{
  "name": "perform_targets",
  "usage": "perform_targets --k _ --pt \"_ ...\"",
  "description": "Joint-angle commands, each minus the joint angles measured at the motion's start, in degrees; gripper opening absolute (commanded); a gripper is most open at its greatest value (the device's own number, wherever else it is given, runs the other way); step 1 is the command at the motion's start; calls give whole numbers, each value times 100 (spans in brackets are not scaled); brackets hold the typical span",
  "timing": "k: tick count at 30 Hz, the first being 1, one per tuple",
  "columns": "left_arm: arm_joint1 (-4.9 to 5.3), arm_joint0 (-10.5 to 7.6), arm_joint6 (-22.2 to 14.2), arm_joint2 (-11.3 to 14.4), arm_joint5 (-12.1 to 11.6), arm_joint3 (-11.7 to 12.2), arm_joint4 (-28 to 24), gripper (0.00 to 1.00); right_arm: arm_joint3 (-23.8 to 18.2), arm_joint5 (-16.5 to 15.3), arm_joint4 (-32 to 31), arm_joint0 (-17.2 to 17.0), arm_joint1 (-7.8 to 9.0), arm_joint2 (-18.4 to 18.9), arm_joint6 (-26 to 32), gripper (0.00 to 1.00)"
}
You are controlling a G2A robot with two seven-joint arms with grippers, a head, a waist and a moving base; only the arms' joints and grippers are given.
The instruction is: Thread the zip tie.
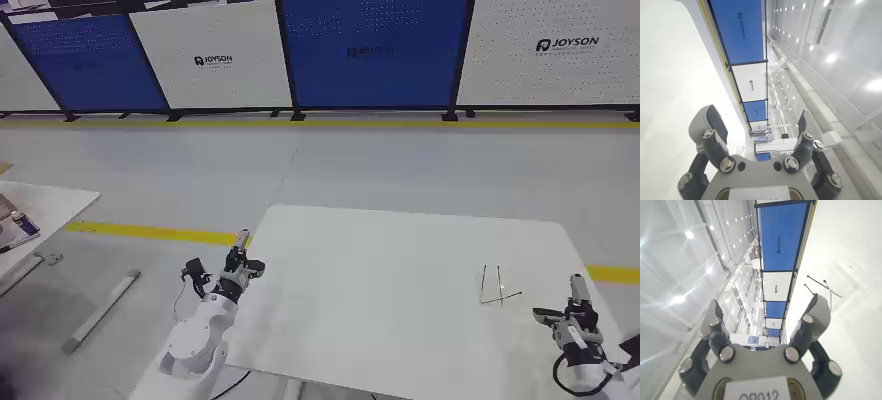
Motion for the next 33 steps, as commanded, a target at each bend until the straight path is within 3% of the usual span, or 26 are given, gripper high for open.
perform_targets --k 1,2,3,5,6,7,8,17,22,24,33 --pt "0 0 0 0 0 0 0 100 0 0 0 0 0 0 0 100" --pt "0 0 0 0 0 0 0 78 0 0 0 0 0 0 0 100" --pt "0 0 0 0 0 0 0 100 0 0 0 0 0 0 0 78" --pt "0 0 0 0 0 0 0 100 0 0 0 0 0 0 0 78" --pt "0 0 0 0 0 0 0 78 0 0 0 0 0 0 0 78" --pt "0 0 0 0 0 0 0 78 0 0 0 0 0 0 0 100" --pt "0 0 0 0 0 0 0 100 0 0 0 0 0 0 0 100" --pt "0 0 0 0 0 0 0 100 60 198 -566 107 104 362 1306 100" --pt "0 0 0 0 0 0 0 100 135 206 -1204 222 230 583 2716 100" --pt "0 0 0 0 0 0 0 100 187 46 -1297 273 226 664 2454 100" --pt "0 0 0 0 0 0 0 100 187 46 -1297 273 226 664 2454 100"
